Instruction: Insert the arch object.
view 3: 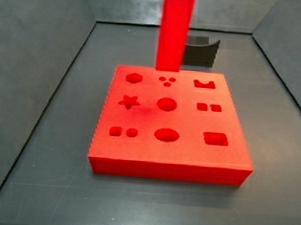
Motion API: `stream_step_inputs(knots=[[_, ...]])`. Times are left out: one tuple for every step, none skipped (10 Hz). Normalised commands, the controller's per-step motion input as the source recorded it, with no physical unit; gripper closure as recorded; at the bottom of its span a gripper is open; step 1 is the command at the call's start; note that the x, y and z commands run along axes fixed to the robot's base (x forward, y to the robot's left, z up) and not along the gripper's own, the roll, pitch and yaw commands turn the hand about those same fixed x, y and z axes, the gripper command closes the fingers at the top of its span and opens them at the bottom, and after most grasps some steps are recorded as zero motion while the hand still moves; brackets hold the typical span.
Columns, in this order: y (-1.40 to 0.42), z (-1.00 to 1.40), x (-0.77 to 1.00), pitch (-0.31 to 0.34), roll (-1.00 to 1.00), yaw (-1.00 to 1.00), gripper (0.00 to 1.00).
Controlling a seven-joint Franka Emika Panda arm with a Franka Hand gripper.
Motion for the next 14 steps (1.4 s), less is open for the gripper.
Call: stream_step_inputs(knots=[[0.09,-0.35,1.00,-0.033,0.00,-0.07,1.00],[0.11,-0.27,1.00,-0.051,0.00,-0.08,1.00],[0.12,-0.18,1.00,-0.053,0.00,-0.08,1.00],[0.14,-0.06,1.00,-0.051,0.00,-0.09,1.00],[0.15,0.00,1.00,-0.044,0.00,-0.09,1.00],[0.15,0.00,1.00,-0.036,0.00,-0.09,1.00],[0.15,0.00,1.00,-0.026,0.00,-0.09,1.00],[0.17,-0.04,1.00,-0.004,0.00,-0.07,1.00],[0.19,-0.16,1.00,0.000,0.00,0.00,1.00],[0.10,-0.25,0.86,0.011,0.01,0.00,1.00],[0.01,-0.28,0.50,0.060,0.01,0.00,1.00],[0.00,-0.28,0.37,0.050,0.00,0.00,1.00],[0.00,-0.23,0.34,0.059,0.03,0.00,1.00],[0.01,-0.14,0.31,0.066,0.05,0.00,1.00]])
